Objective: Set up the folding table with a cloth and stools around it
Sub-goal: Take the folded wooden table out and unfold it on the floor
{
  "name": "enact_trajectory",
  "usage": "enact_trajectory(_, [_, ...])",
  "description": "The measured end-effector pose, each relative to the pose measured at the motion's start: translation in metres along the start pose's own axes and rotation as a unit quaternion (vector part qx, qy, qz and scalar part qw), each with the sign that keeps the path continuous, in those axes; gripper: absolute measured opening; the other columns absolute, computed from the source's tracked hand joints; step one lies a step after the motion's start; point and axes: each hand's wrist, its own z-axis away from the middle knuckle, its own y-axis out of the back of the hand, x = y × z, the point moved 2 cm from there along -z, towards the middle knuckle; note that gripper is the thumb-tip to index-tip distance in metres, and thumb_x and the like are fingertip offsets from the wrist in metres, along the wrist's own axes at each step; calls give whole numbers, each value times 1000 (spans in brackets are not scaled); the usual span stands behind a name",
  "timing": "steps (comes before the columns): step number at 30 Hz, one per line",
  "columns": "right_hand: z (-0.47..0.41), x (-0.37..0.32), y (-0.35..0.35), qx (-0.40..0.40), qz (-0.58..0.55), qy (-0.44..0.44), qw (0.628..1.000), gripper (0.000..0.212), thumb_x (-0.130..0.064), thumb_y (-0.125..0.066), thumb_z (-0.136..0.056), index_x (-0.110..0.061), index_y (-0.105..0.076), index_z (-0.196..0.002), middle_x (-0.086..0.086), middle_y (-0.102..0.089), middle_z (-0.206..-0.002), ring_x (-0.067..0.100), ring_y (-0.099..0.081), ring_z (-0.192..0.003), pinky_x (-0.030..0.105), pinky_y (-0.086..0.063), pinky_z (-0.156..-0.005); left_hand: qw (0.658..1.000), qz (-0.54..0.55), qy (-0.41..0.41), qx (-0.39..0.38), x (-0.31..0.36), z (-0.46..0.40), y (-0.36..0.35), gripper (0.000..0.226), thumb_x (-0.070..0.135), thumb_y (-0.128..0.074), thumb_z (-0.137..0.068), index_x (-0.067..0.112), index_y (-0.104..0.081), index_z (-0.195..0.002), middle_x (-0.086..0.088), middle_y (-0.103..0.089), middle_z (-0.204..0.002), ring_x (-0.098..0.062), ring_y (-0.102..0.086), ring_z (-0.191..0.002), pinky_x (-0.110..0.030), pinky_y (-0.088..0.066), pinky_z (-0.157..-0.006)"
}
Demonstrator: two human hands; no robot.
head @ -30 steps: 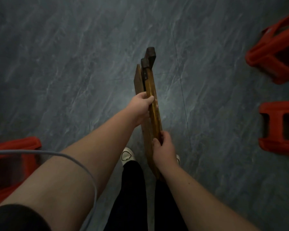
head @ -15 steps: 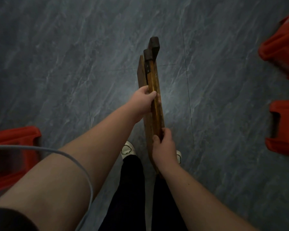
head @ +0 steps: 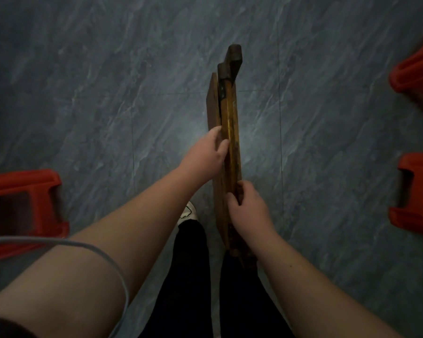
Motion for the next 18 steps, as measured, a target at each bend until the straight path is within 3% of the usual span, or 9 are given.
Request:
enact_trajectory(3, [-3, 4, 19, 0, 48, 43, 998, 38, -40, -50, -96, -23, -56, -129, -4, -62, -120, 18, -56, -114, 35, -47, -94, 999, -52, -2, -9, -19, 20, -5, 56, 41, -43, -103, 23, -30, -155, -5, -46, -152, -22, -47, -136, -39, -40, -110])
enact_trajectory(8, [-4, 18, 50, -11, 182, 77, 980, 45, -36, -45, -101, -19, -49, -141, 2, -54, -139, 23, -44, -130, 42, -39, -107, 992, -122, 9, -16, -51, 62, -15, 55, 37, -44, -103, 20, -31, -154, -7, -45, -152, -24, -43, -138, -34, -35, -107])
enact_trajectory(15, [8, 44, 70, -8, 306, 132, 943, 51, -32, -47, -99, -17, -43, -147, 3, -47, -147, 24, -39, -136, 45, -37, -109, 963, -266, 32, -19, -92, 121, -45, 60, 39, -41, -103, 17, -24, -156, -11, -26, -162, -30, -23, -149, -43, -23, -120])
enact_trajectory(18, [23, 65, 70, 2, 319, 148, 936, 51, -28, -51, -97, -14, -45, -146, 6, -47, -147, 25, -38, -137, 45, -36, -110, 959, -281, 40, -3, -103, 143, -58, 61, 40, -41, -102, 17, -24, -156, -11, -22, -164, -31, -19, -150, -44, -22, -121])
